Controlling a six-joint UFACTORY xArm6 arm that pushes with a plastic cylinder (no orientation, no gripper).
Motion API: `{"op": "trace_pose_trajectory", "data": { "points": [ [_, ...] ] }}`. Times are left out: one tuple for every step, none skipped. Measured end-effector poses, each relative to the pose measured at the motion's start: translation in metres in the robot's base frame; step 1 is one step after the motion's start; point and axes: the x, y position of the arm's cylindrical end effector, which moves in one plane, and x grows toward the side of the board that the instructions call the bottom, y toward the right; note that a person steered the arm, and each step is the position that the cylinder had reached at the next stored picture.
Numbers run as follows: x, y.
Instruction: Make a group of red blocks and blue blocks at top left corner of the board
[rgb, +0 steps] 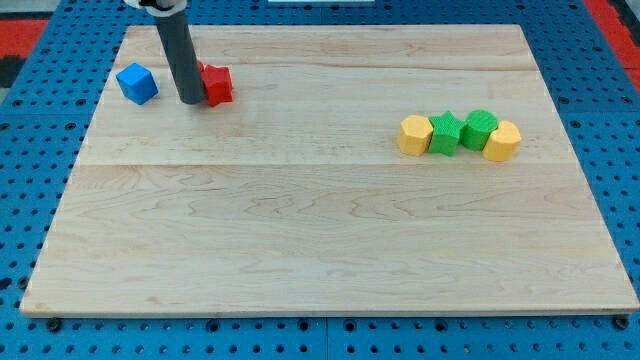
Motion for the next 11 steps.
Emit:
{"op": "trace_pose_trajectory", "data": {
  "points": [
    [-0.017, -0.002],
    [-0.011, -0.002],
    [0.026, 0.018],
    [0.027, 0.068],
    [0.001, 0.068],
    [-0.031, 0.045],
    [-0.049, 0.019],
    [-0.014, 0.049],
    [0.035, 0.0],
    [0.035, -0.079],
    [0.026, -0.112]
  ]
}}
